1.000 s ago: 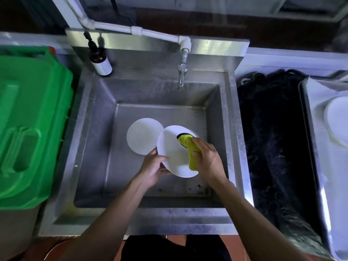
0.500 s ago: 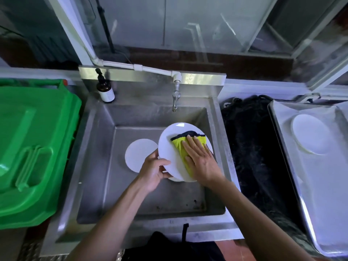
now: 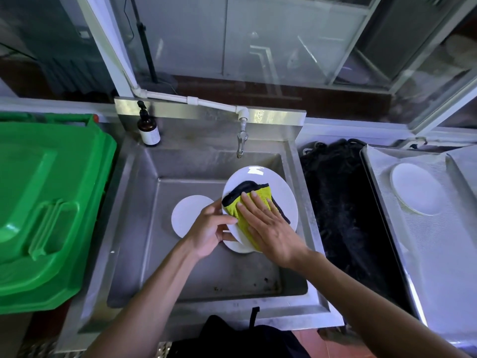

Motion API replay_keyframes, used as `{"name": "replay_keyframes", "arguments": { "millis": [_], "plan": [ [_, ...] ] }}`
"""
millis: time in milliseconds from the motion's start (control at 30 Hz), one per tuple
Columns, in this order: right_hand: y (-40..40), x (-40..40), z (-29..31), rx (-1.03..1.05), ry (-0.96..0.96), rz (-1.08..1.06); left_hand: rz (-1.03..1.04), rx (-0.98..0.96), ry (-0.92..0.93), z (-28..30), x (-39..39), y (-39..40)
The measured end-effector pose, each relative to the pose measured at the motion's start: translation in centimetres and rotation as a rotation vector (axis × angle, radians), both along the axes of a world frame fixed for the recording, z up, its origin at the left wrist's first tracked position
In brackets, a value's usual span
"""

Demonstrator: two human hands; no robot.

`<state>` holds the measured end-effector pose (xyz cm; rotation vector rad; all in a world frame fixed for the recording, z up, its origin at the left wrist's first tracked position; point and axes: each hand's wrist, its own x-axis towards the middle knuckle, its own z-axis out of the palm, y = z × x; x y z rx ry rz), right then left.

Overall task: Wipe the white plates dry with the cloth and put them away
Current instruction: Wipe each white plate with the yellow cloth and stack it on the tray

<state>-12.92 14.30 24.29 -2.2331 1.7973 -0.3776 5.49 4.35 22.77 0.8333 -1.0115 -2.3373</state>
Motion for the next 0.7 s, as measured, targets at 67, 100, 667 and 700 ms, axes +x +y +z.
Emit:
{"name": "replay_keyframes", "arguments": {
  "millis": [67,100,667,700],
  "plan": [
    [-0.4,0.2,0.1,-0.034,0.002,0.025,-0.034,-0.003,0.019,0.2,0.5,-0.3],
    [-0.6,0.3,0.2,-0.05,0.004,0.032,-0.046,-0.008,0.025,0.3,0.7,-0.5],
    [-7.4,1.2,2.0,-0.125,-0.069,-0.167,0.036,-0.087,-0.085,1.1,1.4,-0.8],
    [-7.7,1.0,1.9,-0.109,-0.085,-0.207,0.051,-0.088,-0.092,1.1,1.4,-0.7]
  ]
}}
